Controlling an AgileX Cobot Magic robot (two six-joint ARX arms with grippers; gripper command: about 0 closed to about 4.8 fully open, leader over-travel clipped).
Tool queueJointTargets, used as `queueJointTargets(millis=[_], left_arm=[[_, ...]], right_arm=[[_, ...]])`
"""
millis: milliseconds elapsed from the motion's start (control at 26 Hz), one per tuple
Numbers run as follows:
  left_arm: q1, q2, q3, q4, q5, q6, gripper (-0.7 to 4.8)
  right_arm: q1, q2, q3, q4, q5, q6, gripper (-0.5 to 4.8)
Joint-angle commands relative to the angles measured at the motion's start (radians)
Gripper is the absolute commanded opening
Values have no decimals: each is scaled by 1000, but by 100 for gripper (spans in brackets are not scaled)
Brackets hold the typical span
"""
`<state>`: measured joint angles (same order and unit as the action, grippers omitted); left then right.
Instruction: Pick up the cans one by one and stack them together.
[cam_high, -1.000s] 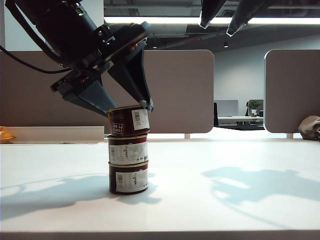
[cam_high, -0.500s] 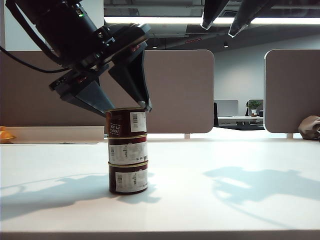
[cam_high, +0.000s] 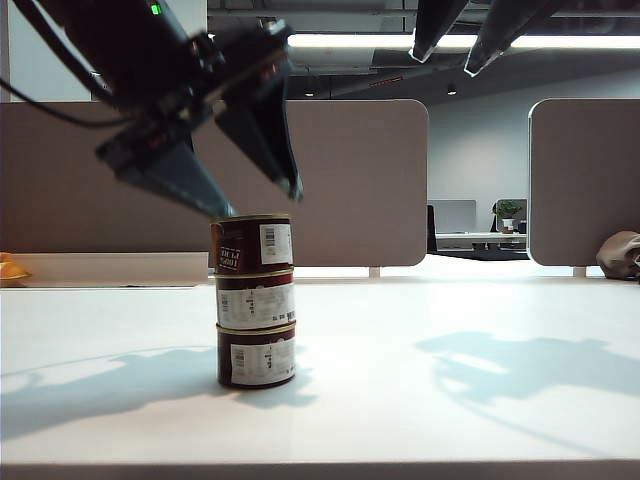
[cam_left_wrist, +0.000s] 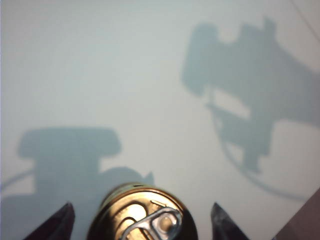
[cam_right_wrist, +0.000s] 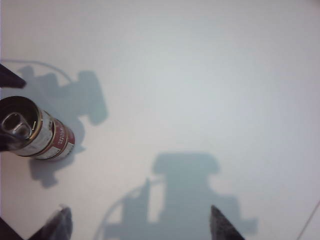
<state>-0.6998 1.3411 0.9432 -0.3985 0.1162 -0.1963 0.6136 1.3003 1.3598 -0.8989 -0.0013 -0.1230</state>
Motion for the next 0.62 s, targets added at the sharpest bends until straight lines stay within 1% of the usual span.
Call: queueJointTargets(millis=[38, 77, 115, 154, 192, 231, 269, 308, 385, 539, 616], left_arm=[[1, -61, 25, -28, -34, 29, 301], [1, -92, 27, -44, -34, 32, 151], [1, -113, 27, -51, -34, 34, 80], [1, -128, 27, -56, -34, 40, 58], [1, -143, 27, -58, -34, 43, 51], [1, -161, 27, -62, -34, 43, 50], [1, -179, 27, -67, -34, 43, 32], [1, -204, 27, -80, -37, 43, -5], [1, -256, 27, -111, -77, 43, -6], [1, -331, 27, -143, -126, 42, -6], [1, -396, 27, -147, -157, 37, -6]], right_arm=[[-1, -5, 3, 9, -6, -18, 175], [-1, -5, 3, 9, -13, -29, 97], [-1, -6, 3, 8, -28, -37, 60], [-1, -7, 3, 8, -35, -37, 30], [-1, -9, 3, 8, -36, -38, 3], [-1, -12, 3, 8, -35, -38, -3], [-1, -17, 3, 8, -35, -39, -2], [0, -26, 3, 10, -34, -39, -2], [0, -52, 3, 14, -29, -42, -2], [0, -115, 2, 27, -17, -40, -2], [0, -187, -5, 60, -19, -16, -2]])
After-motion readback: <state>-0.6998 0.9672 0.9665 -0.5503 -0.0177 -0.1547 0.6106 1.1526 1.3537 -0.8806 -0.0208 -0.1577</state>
